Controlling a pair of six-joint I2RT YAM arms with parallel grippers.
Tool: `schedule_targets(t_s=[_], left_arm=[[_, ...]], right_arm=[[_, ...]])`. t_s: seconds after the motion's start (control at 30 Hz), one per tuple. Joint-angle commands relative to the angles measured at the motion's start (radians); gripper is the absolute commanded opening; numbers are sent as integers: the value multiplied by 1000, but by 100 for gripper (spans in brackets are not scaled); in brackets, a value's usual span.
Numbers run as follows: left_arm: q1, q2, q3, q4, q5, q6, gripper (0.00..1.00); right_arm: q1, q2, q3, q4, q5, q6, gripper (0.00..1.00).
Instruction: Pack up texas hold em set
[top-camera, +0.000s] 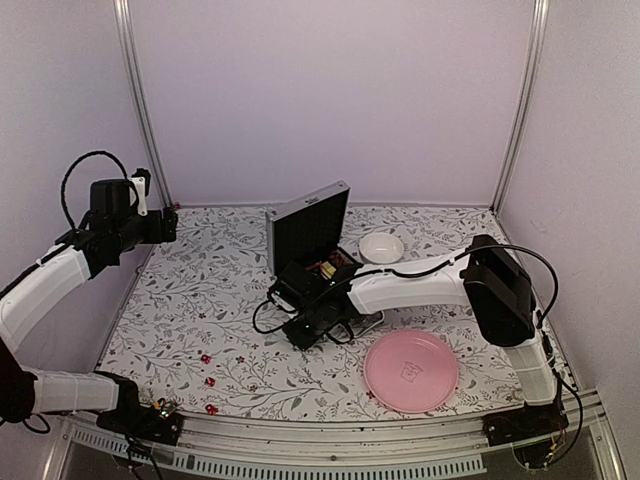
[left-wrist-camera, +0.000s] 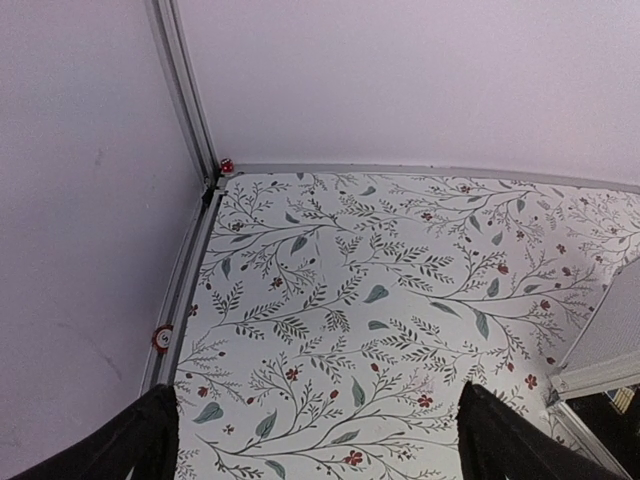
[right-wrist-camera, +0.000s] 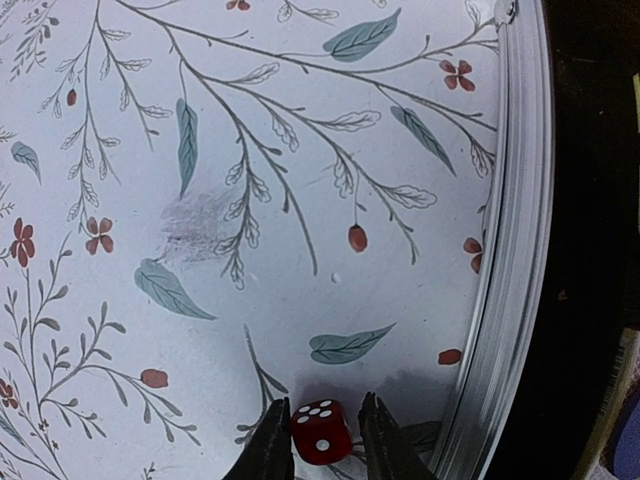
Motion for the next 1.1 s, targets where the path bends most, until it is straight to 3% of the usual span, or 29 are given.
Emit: schedule_targets(t_s=[0.0, 0.27, 0.57, 0.83, 1.07], left_arm=[[-9, 1, -7, 12, 6, 8, 97], [-10, 3, -7, 12, 5, 8, 97], [-10, -2, -7, 11, 7, 8, 97], [-11, -2, -8, 13, 6, 8, 97], [-10, -2, -7, 13, 15, 7, 97]], right_arm=[[-5, 27, 16, -15, 9, 5, 24], [-5, 32, 16, -15, 2, 5, 20], [-4, 3, 15, -15, 13, 26, 7], [-21, -136, 13, -14, 48, 30, 6], [-136, -194, -18, -7, 20, -30, 6]])
